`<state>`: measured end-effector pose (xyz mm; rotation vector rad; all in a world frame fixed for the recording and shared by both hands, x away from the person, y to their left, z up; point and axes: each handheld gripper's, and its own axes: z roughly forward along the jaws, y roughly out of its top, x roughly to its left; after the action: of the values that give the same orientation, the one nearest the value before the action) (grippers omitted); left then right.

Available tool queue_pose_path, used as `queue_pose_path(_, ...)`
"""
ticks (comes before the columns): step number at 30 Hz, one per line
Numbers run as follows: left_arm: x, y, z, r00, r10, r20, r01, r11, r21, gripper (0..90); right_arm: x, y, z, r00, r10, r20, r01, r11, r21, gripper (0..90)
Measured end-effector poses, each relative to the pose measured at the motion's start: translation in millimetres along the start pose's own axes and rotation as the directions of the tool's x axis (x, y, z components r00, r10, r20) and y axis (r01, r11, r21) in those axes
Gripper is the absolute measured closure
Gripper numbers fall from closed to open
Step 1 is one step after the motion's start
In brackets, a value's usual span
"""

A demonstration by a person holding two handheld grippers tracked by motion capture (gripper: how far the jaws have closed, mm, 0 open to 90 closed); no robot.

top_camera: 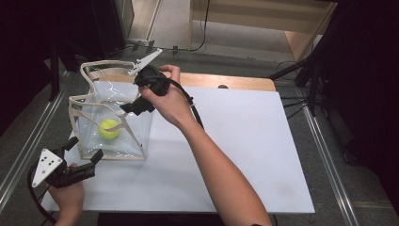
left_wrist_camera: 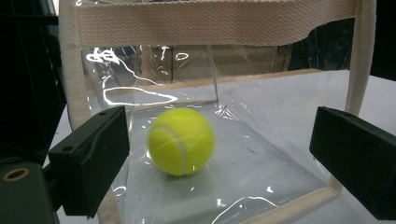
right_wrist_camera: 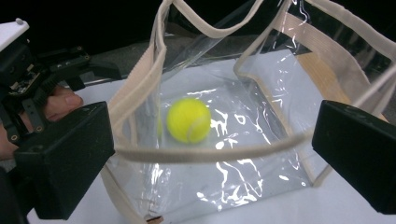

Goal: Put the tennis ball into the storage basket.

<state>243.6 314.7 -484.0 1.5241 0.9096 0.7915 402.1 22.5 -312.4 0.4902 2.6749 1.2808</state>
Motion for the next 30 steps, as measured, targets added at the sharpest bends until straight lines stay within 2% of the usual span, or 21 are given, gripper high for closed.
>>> queue_pose_path(2,-0.1,0.0,0.0,1.0000,0.002,-0.002,-0.002,1.0000,0.001,5.4,-1.0,-6.2,-5.0,1.0000,0.005,0.006,-0.005,1.000,-0.014,0.0)
queue_pose_path(10,-0.2,0.0,0.1,1.0000,0.002,-0.001,-0.002,1.0000,0.000,5.4,1.7,-21.7,-11.6,0.9996,0.022,0.018,-0.022,1.000,-0.015,0.0)
queue_pose_path(16,-0.3,0.0,0.0,1.0000,0.001,-0.001,-0.001,1.0000,-0.001,5.4,4.4,-33.6,-10.8,0.9996,0.017,0.022,-0.016,1.000,-0.015,0.0)
queue_pose_path(30,-0.7,0.0,-0.1,1.0000,0.006,-0.003,-0.006,1.0000,0.004,5.3,11.9,-76.1,-8.8,0.9973,0.051,0.052,-0.050,0.998,-0.025,0.0)
